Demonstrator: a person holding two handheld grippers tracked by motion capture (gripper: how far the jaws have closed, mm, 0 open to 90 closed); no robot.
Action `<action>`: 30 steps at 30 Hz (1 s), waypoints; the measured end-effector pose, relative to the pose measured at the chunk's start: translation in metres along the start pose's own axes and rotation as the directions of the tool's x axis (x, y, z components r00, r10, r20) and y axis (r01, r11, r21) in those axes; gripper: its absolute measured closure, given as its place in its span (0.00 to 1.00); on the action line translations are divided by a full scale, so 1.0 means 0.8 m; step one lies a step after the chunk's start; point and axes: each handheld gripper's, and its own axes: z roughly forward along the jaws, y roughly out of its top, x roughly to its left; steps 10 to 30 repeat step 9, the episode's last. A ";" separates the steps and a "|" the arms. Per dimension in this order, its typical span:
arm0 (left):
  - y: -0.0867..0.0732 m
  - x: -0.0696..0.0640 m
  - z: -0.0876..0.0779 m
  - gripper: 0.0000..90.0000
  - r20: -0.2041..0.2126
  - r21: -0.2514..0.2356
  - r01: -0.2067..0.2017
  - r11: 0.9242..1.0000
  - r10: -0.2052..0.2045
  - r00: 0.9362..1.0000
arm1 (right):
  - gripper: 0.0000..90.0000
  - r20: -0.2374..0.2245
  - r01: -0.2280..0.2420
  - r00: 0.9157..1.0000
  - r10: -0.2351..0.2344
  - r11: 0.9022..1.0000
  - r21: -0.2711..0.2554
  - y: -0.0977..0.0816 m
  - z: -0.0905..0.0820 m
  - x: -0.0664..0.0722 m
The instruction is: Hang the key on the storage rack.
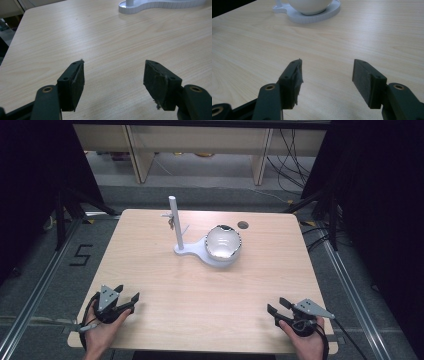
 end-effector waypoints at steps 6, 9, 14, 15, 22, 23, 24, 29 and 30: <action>-0.001 0.000 -0.001 0.37 0.001 -0.012 0.002 1.000 -0.002 1.000 | 0.47 0.017 0.045 0.999 -0.045 0.999 0.012 0.001 -0.002 -0.004; -0.001 0.001 -0.001 0.37 0.000 -0.009 0.003 1.000 -0.003 1.000 | 0.47 0.030 0.051 0.998 -0.051 0.999 0.012 0.000 -0.001 -0.004; -0.001 0.001 -0.001 0.37 0.000 -0.009 0.003 1.000 -0.003 1.000 | 0.47 0.030 0.051 0.998 -0.051 0.999 0.012 0.000 -0.001 -0.004; -0.001 0.001 -0.001 0.37 0.000 -0.009 0.003 1.000 -0.003 1.000 | 0.47 0.030 0.051 0.998 -0.051 0.999 0.012 0.000 -0.001 -0.004; -0.001 0.001 -0.001 0.37 0.000 -0.009 0.003 1.000 -0.003 1.000 | 0.47 0.030 0.051 0.998 -0.051 0.999 0.012 0.000 -0.001 -0.004; -0.001 0.001 -0.001 0.37 0.000 -0.009 0.003 1.000 -0.003 1.000 | 0.47 0.030 0.051 0.998 -0.051 0.999 0.012 0.000 -0.001 -0.004; -0.001 0.001 -0.001 0.37 0.000 -0.009 0.003 1.000 -0.003 1.000 | 0.47 0.030 0.051 0.998 -0.051 0.999 0.012 0.000 -0.001 -0.004; -0.001 0.001 -0.001 0.37 0.000 -0.009 0.003 1.000 -0.003 1.000 | 0.47 0.030 0.051 0.998 -0.051 0.999 0.012 0.000 -0.001 -0.004; -0.001 0.001 -0.001 0.37 0.000 -0.009 0.003 1.000 -0.003 1.000 | 0.47 0.030 0.051 0.998 -0.051 0.999 0.012 0.000 -0.001 -0.004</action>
